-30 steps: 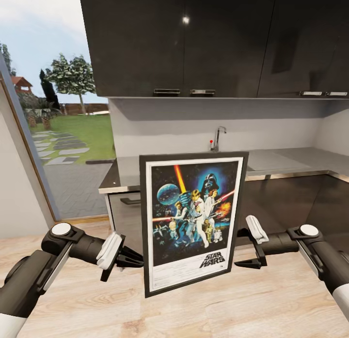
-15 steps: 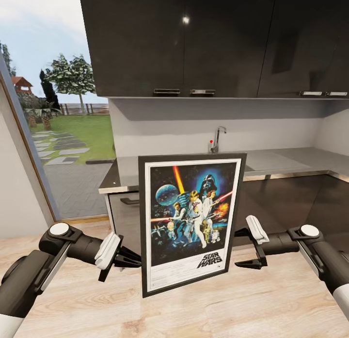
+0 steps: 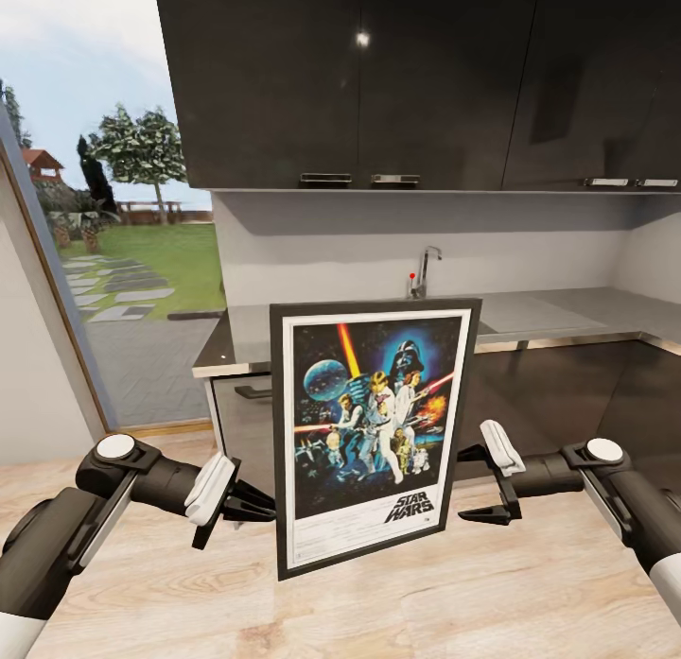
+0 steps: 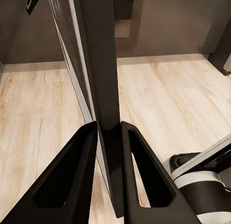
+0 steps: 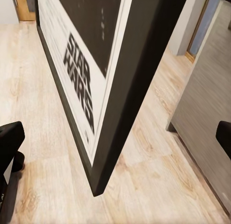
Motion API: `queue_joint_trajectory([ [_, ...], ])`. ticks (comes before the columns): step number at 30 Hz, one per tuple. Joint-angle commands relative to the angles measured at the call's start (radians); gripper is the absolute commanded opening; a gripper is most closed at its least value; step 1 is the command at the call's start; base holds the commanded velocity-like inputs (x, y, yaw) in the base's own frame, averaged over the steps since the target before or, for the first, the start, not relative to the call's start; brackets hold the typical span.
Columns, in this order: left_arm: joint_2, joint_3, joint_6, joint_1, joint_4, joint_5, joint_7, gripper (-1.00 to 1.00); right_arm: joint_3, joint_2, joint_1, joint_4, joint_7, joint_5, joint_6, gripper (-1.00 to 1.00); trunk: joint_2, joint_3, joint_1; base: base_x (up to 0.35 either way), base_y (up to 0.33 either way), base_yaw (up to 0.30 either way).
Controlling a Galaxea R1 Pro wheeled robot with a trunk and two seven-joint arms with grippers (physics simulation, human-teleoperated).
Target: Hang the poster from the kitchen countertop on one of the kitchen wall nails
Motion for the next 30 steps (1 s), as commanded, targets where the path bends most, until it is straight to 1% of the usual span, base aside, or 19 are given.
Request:
queue_joint_trajectory([
  [1,0.001,-0.002,0.01,-0.001,0.0,0.002,-0.002,-1.0,0.004,-0.001,-0.001,0.001,0.0,-0.005,-0.006,1.0,-0.001,-0.001,0.0,0.0,0.0,0.0],
  [8,-0.001,-0.004,0.011,-0.001,-0.003,0.002,-0.002,-1.0,0.005,-0.001,-0.001,0.001,0.0,-0.005,-0.007,1.0,-0.001,-0.001,0.0,0.0,0.0,0.0],
  [11,-0.002,-0.005,0.011,-0.001,-0.003,0.002,-0.002,-1.0,0.022,-0.001,-0.001,0.001,0.0,-0.005,-0.007,1.0,-0.001,-0.001,0.0,0.0,0.0,0.0],
  [17,-0.004,-0.006,0.011,-0.001,-0.004,0.002,-0.002,-1.0,0.035,-0.001,-0.001,0.001,0.0,-0.005,-0.006,1.0,-0.001,-0.001,0.0,0.0,0.0,0.0],
  [30,-0.004,-0.008,0.011,-0.001,-0.006,0.002,-0.002,-1.0,0.039,-0.001,-0.001,0.001,0.0,-0.005,-0.007,1.0,-0.001,-0.001,0.0,0.0,0.0,0.0],
])
